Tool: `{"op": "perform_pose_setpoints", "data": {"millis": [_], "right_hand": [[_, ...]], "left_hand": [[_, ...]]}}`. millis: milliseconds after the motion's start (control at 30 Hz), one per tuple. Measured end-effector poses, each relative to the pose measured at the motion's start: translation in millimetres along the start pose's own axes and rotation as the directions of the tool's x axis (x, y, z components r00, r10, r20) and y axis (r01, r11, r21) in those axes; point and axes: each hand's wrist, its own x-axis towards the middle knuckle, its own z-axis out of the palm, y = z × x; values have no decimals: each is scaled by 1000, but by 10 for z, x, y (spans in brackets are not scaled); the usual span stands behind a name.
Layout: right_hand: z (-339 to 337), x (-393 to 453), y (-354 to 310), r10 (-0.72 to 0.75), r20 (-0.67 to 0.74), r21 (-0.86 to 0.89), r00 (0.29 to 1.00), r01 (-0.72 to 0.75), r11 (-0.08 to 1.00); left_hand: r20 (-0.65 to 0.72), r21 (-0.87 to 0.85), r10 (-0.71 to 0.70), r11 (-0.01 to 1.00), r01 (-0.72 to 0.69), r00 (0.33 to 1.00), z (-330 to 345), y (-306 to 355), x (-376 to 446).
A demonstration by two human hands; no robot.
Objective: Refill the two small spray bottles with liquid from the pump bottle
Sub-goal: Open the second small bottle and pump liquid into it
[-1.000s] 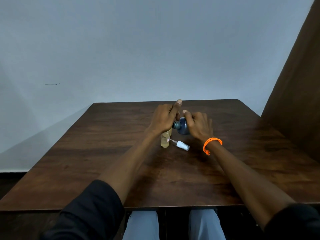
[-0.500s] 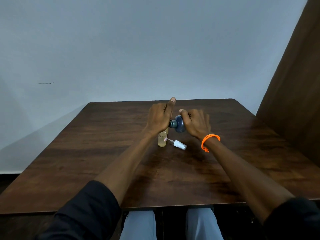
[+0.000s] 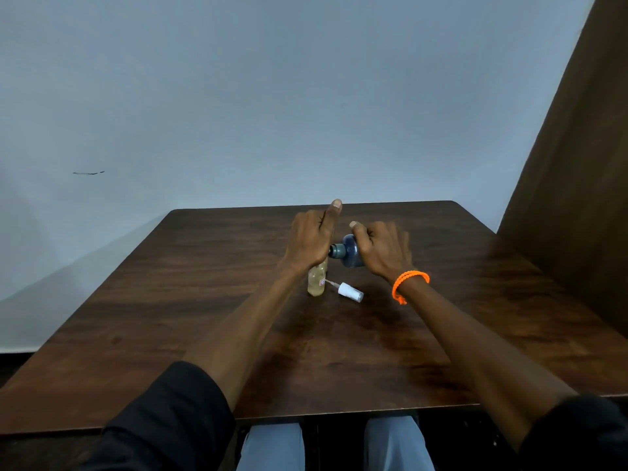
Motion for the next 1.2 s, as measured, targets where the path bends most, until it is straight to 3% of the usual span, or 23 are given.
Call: {"op": "perform_pose_setpoints", "data": {"millis": [767, 1200], "right_hand": [[-34, 20, 32, 9, 13, -37, 1000, -9, 999], [13, -5, -88, 1, 33, -51, 999, 1, 999]], "left_hand": [[53, -29, -15, 999, 17, 998, -12, -79, 31], [3, -56, 1, 998, -1, 1000, -1, -75, 30]]}}
